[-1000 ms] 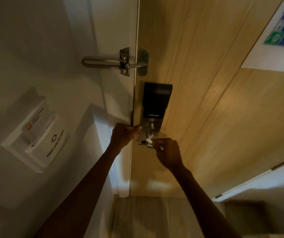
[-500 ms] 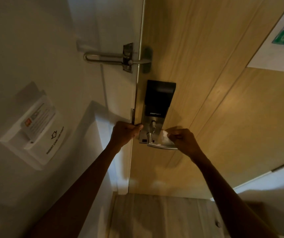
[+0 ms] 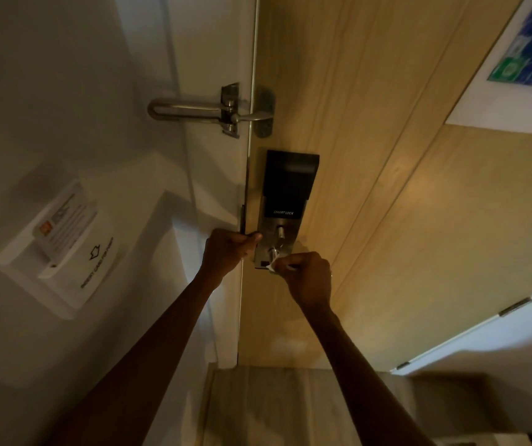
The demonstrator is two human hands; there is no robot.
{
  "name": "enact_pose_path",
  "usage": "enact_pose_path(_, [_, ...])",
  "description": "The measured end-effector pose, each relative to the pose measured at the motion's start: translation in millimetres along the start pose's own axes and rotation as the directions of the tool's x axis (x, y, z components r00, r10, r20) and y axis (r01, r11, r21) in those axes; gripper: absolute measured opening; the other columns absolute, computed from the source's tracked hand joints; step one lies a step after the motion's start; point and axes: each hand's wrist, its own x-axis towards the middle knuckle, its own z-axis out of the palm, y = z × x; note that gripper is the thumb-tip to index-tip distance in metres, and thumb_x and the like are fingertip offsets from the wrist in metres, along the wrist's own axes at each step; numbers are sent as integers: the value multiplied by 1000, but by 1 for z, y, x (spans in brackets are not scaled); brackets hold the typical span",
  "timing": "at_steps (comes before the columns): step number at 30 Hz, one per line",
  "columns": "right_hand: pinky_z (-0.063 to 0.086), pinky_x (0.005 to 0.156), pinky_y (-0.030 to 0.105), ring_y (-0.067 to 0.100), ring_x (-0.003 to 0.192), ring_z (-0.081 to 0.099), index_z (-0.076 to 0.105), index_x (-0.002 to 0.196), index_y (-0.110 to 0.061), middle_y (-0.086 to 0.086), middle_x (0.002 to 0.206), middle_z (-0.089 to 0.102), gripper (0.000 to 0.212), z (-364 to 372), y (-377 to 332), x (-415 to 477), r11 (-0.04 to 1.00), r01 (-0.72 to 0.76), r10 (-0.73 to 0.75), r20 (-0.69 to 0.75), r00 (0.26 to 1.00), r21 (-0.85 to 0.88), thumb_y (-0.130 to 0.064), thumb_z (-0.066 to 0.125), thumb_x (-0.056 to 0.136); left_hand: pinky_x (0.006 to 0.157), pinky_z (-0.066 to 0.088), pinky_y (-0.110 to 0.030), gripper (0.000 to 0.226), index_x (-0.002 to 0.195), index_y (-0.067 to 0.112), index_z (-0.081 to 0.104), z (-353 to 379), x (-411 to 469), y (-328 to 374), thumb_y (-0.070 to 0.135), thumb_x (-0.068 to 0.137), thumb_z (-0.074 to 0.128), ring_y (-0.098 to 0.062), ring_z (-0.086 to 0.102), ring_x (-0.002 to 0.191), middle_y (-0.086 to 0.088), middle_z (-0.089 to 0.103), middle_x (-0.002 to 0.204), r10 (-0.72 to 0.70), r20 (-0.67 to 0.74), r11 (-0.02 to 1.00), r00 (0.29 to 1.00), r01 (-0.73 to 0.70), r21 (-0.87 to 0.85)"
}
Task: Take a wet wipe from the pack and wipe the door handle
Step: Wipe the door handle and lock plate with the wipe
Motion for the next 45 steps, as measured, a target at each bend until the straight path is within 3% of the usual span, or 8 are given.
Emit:
enact_pose_path(3, [53,74,13,-4,75,67,78,85,-23,-6,86,76,10,-18,12,5,998,68,-67,153,986,-1,-21,79,75,61,49,-27,41,67,4,74,1,1,-3,41,85,69,-22,64,56,-19,68,61,-20,0,999,1000,20,-36])
enact_pose_path(10, [56,87,44,16,91,71,77,87,-18,3,94,76,16,-79,46,35,999,28,-44,437,899,43,-16,80,71,63,49,-25,38,66,6,74,2,3,-6,40,83,71,-16,64,56,-15,68,59,-43,14,995,999,44,-94])
enact_pose_path(16, [52,77,17,-1,82,67,78,86,-19,-2,90,76,15,-31,18,21,977,213,-195,306,932,-27,-17,81,72,60,45,-25,36,57,16,71,2,3,-7,40,83,72,-14,61,51,-5,63,51,-42,13,991,999,44,-126])
enact_pose_path(26, [57,83,33,1,85,69,77,85,-26,-9,90,74,23,-112,64,32,983,92,-34,338,941,-157,-11,83,68,65,48,-28,38,62,10,71,0,-2,-3,40,85,71,-15,63,56,-9,65,56,-32,44,991,999,37,-128])
enact_pose_path(29, [55,78,21,5,81,69,77,82,-24,-10,84,73,16,-118,62,33,978,102,-55,246,968,-184,-13,81,71,71,53,-37,41,69,3,72,0,-1,-5,41,83,72,-30,69,67,-19,70,67,-44,41,989,998,50,-141])
enact_pose_path(31, [51,71,12,8,81,69,74,84,-24,-9,85,72,13,-112,53,31,997,23,-14,121,993,-75,-16,79,75,74,55,-39,42,69,2,72,0,0,-6,42,83,72,-34,71,73,-21,71,68,-45,31,988,998,49,-145])
enact_pose_path(38, [60,75,44,19,89,68,64,92,-19,-4,96,70,8,-54,17,17,867,-274,328,-64,942,416,-19,67,85,72,53,-38,33,58,15,72,1,0,-5,38,82,73,-28,70,68,-11,67,59,-57,20,985,998,60,-160])
enact_pose_path(45, [49,66,8,1,80,64,60,105,-16,-1,100,72,18,-15,17,0,1000,23,-21,-99,995,20,-23,65,89,59,47,-23,37,51,22,65,1,-2,0,37,85,71,-11,61,52,2,61,48,-56,32,988,998,60,-143])
